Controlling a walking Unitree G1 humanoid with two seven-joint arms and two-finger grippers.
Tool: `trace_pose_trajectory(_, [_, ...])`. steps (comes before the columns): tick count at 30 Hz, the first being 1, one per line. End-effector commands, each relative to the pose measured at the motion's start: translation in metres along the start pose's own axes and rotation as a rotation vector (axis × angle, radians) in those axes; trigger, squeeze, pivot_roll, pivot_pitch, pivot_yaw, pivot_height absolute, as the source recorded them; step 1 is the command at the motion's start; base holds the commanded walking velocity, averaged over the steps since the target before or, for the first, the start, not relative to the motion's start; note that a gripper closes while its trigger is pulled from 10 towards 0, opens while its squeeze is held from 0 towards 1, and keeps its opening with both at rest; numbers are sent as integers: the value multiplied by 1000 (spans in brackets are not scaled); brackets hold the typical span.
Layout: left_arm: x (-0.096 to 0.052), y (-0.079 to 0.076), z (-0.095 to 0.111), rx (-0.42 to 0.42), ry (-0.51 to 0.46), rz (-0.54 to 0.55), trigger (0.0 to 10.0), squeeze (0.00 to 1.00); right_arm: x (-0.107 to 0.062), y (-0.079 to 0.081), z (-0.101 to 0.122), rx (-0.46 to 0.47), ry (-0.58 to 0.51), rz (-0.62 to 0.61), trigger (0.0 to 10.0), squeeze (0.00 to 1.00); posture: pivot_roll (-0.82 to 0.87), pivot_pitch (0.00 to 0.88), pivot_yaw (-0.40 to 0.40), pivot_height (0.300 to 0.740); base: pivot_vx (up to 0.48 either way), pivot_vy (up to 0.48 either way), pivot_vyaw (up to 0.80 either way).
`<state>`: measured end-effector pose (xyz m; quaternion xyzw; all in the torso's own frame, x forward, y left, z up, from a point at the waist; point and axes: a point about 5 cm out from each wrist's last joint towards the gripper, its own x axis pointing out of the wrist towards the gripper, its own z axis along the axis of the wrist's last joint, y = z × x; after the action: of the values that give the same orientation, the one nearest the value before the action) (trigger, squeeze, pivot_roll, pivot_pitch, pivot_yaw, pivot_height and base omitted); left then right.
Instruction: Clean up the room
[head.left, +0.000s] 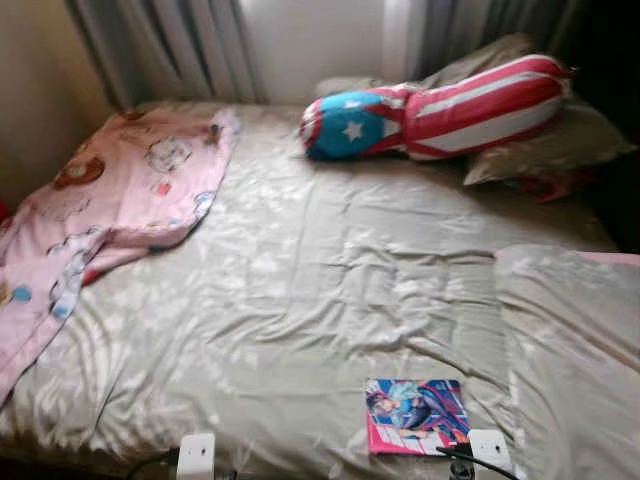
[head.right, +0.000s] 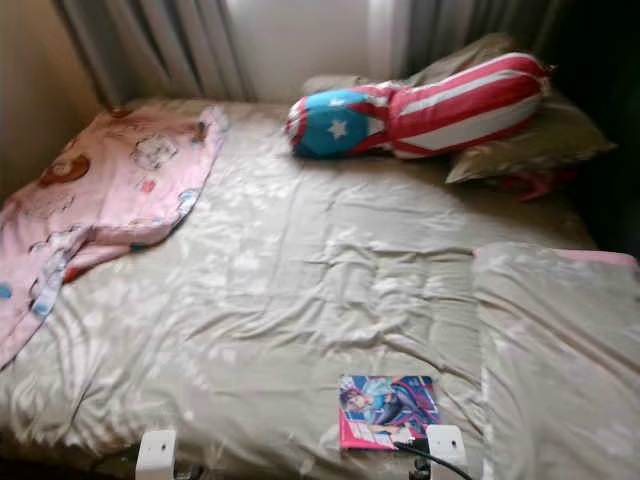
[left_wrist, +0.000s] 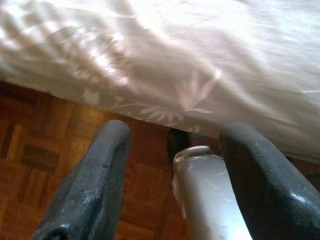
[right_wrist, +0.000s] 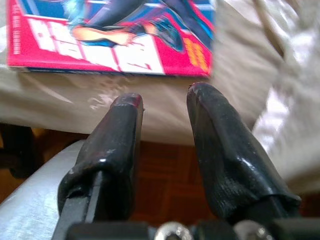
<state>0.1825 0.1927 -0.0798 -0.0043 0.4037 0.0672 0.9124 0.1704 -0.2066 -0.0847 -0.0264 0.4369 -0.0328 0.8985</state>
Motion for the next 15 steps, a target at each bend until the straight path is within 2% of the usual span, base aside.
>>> trace_pose_trajectory(1, [-5,8,-19,9,68,20,10000,0,0,6,-5,5,22,8,10000,0,-101,162,13,740,0,476,800])
trace_pose_trajectory(9, [-6,11,-22,17,82,28,10000,0,-1,8,-8,36,36,5,10000,0,-97,184,12,740,0,472,0])
trace_pose_trajectory(15, [-7,15,-24,21,92,35,10000,0,-1,5,-8,39,40,1,10000,0,-96,190,13,740,0,471,0])
